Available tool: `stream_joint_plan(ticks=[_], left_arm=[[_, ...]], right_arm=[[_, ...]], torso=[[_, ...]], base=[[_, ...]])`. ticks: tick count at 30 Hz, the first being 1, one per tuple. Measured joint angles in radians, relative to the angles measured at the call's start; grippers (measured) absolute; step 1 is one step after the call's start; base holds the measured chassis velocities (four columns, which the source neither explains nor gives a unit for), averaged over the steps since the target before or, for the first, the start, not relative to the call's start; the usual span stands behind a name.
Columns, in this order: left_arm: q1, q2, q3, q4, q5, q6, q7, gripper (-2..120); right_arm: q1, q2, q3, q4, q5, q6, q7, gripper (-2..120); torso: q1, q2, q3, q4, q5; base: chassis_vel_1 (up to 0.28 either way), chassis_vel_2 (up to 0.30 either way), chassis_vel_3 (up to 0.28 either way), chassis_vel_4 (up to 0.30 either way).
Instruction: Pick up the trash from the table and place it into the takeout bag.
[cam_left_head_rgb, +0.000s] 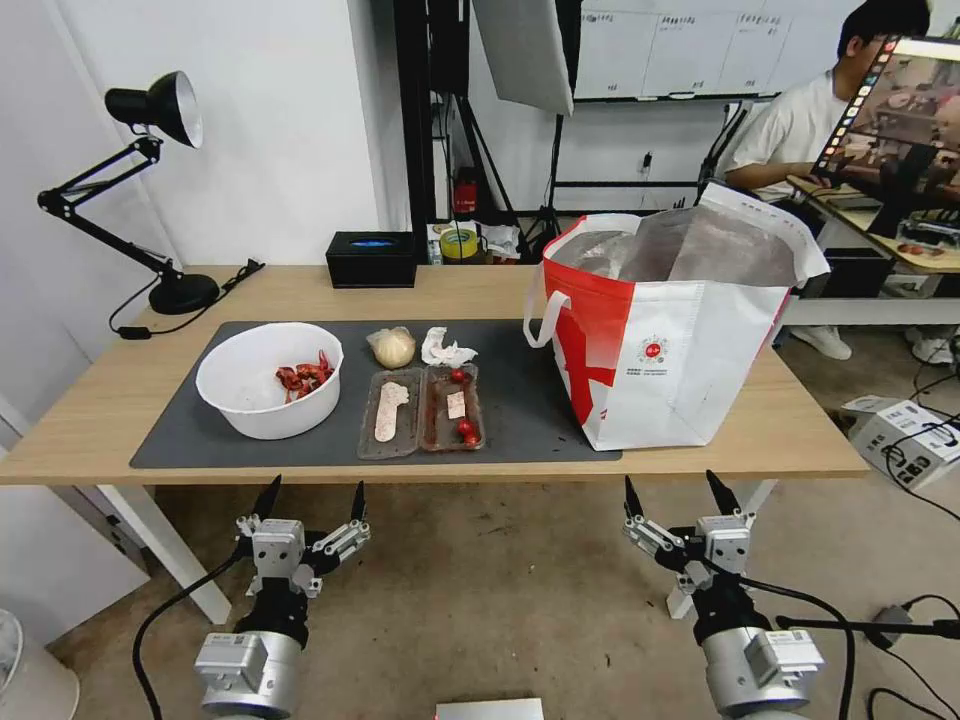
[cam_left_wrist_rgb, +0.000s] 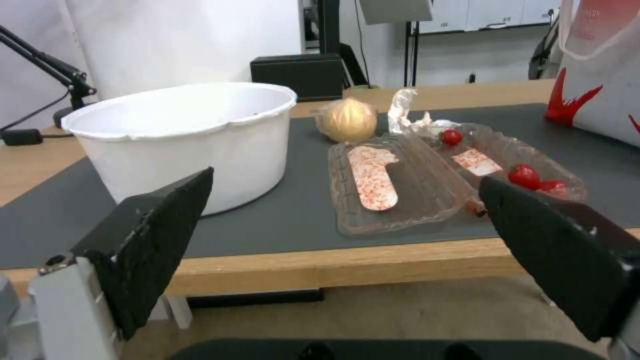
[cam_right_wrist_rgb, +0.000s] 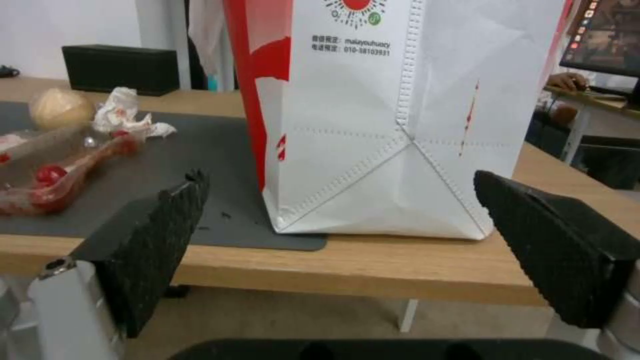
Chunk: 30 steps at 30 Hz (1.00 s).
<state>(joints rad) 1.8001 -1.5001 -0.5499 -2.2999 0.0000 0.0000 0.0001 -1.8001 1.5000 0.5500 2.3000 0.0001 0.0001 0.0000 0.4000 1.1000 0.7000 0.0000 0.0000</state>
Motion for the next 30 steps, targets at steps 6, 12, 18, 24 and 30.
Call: stream_joint_plan(ticks=[6,12,18,24,30], left_arm=[[0.000,0.000,0.000,0.000,0.000,0.000,0.000,100],[0.000,0.000,0.000,0.000,0.000,0.000,0.000,100],[0.000,0.000,0.000,0.000,0.000,0.000,0.000,100],[-0.004,-0.001,0.002,-0.002,-0.027,0.041,-0.034,100],[-0.025,-0.007,0.013,-0.019,-0.147,0.230,-0.192,100]], right_arm=[[0.000,0.000,0.000,0.000,0.000,0.000,0.000,100],[0.000,0.000,0.000,0.000,0.000,0.000,0.000,100],[0.005,-0.011,-0.001,0.000,0.007,-0.006,0.001,100],[0.050,-0.085,-0.007,-0.013,0.060,-0.066,0.018,100],[0.125,-0.210,-0.019,-0.036,0.149,-0.161,0.047,100]], torso=[[0.000,0.000,0.000,0.0000,0.0000],[0.000,0.000,0.000,0.0000,0.0000],[0.000,0.000,0.000,-0.0002,0.0000],[0.000,0.000,0.000,-0.0001,0.0001],[0.000,0.000,0.000,-0.0001,0.0002]], base=[[0.000,0.000,0.000,0.000],[0.000,0.000,0.000,0.000],[0.000,0.000,0.000,0.000],[0.000,0.000,0.000,0.000],[0.000,0.000,0.000,0.000]])
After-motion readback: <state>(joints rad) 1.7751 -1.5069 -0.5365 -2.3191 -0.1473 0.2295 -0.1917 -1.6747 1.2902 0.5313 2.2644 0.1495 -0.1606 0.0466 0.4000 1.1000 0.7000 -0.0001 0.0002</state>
